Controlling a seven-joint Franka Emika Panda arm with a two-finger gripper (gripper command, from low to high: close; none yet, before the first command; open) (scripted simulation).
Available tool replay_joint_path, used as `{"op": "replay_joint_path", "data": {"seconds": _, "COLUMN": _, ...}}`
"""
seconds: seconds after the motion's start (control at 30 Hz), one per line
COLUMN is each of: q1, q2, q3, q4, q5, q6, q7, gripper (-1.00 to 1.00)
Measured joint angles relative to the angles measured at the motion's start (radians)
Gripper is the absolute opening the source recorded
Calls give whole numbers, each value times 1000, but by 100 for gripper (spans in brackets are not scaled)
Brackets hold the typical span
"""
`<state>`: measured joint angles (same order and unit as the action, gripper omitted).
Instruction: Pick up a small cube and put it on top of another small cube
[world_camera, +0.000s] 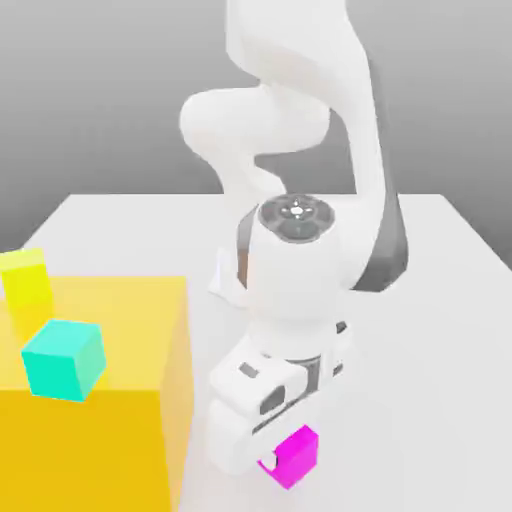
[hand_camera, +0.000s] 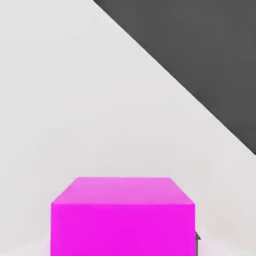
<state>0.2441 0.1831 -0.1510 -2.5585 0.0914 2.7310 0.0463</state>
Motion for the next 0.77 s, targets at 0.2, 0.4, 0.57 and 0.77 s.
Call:
{"op": "replay_joint_path", "data": {"seconds": 0.2, "q1": 9, "q2": -201, "q3": 4, "q4": -177, "q5": -40, "q6": -30, "q7": 68, "gripper": -100}}
{"op": "replay_joint_path", "data": {"seconds": 0.4, "q1": -21, "q2": -413, "q3": 45, "q4": -361, "q5": -128, "q6": -45, "q7": 174, "gripper": -100}}
{"op": "replay_joint_path", "data": {"seconds": 0.57, "q1": -14, "q2": -316, "q3": 49, "q4": -389, "q5": -122, "q6": 82, "q7": 178, "gripper": -100}}
{"op": "replay_joint_path", "data": {"seconds": 0.77, "q1": -3, "q2": -181, "q3": 56, "q4": -384, "q5": -84, "q6": 213, "q7": 153, "gripper": 100}}
